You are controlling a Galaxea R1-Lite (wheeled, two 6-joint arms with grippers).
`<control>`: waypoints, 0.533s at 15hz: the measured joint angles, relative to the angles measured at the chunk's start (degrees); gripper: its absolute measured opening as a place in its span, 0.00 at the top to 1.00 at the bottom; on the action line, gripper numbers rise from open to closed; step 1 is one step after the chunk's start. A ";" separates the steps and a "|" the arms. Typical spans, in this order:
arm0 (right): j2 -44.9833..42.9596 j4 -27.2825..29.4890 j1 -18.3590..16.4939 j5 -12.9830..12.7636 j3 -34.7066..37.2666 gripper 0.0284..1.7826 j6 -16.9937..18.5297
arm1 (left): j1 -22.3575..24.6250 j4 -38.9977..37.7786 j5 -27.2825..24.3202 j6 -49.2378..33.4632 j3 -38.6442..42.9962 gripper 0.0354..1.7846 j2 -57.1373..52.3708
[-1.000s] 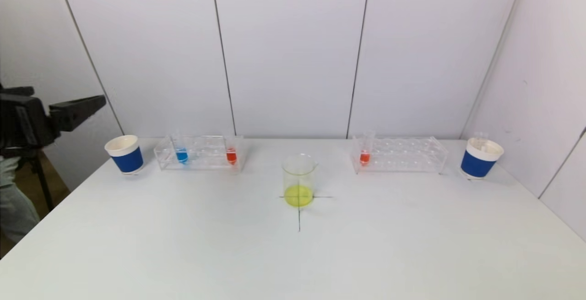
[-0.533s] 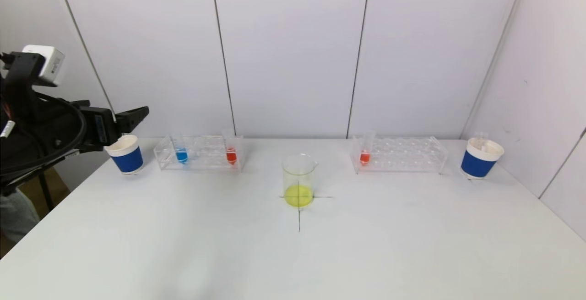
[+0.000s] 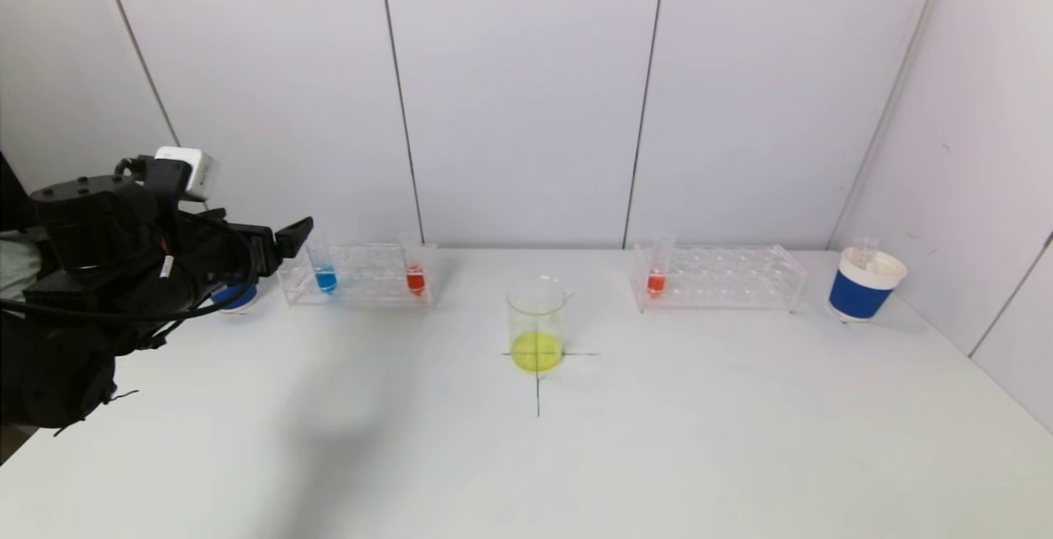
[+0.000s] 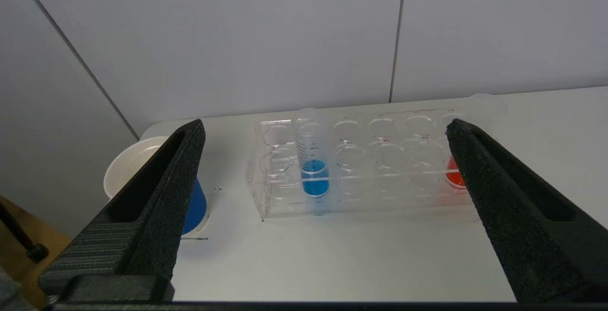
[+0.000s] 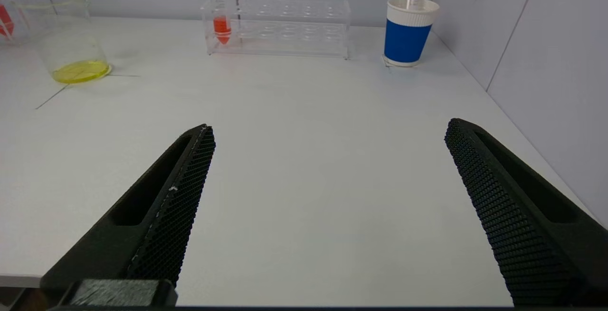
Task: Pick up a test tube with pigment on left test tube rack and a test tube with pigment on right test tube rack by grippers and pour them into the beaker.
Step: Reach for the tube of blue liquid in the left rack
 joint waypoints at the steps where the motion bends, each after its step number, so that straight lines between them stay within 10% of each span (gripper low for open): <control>1: 0.00 0.00 0.00 0.00 0.00 0.01 0.00 | 0.09 -4.02 -0.09 0.11 0.20 0.01 2.71; 8: 0.00 0.02 0.00 0.00 0.00 0.01 0.00 | 0.27 -16.31 -0.66 -1.11 -0.46 0.01 15.49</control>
